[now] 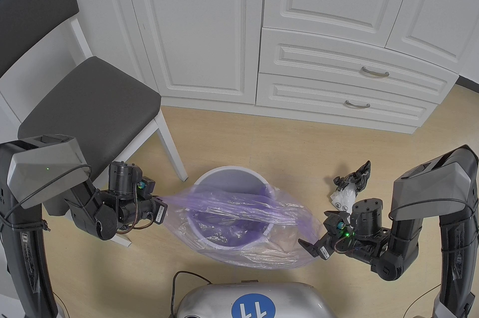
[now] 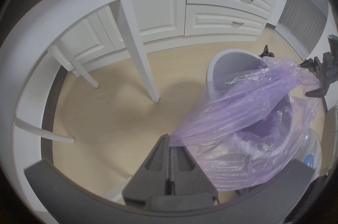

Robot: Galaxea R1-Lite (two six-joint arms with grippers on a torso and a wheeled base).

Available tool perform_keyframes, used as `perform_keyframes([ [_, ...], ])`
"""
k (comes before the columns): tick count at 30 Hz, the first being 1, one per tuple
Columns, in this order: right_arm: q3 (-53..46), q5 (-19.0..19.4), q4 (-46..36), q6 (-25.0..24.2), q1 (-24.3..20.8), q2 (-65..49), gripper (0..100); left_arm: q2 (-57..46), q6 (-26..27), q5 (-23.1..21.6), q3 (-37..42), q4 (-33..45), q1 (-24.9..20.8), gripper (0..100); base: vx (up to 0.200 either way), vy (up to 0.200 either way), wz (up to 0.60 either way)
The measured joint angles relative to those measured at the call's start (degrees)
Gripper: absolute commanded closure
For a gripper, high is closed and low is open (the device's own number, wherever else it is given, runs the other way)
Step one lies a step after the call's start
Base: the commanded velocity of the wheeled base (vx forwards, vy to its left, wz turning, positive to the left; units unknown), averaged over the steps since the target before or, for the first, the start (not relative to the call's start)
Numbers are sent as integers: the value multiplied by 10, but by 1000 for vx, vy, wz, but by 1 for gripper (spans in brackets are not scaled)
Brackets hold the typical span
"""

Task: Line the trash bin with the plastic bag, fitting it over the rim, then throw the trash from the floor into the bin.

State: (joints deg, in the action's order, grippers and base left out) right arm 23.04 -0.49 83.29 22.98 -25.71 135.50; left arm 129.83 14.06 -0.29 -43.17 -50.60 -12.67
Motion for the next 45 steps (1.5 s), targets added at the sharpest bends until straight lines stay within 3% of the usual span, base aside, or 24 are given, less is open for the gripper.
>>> perform_keyframes([
  [3,-8,92,18,-4,22,-6,0,-6,-3,-6,1,0,-2,100,0,0,0],
  [10,-21,348,51,-22,120,-10,0,-15,-9,-15,3,-1,-3,100,0,0,0],
  [13,-23,432,56,-44,160,-10,0,-12,-10,-15,1,-4,-4,100,0,0,0],
  [17,-22,493,57,-72,205,-8,0,0,-10,-9,-3,-21,-2,100,0,0,0],
  [22,-18,521,57,-85,232,-4,0,20,-6,15,-9,-30,2,100,0,0,0],
  [36,-7,530,57,-90,260,-5,0,42,20,16,-11,-28,20,100,0,0,0],
  [45,15,507,57,-157,264,-32,0,28,18,7,5,-58,16,100,0,0,0],
])
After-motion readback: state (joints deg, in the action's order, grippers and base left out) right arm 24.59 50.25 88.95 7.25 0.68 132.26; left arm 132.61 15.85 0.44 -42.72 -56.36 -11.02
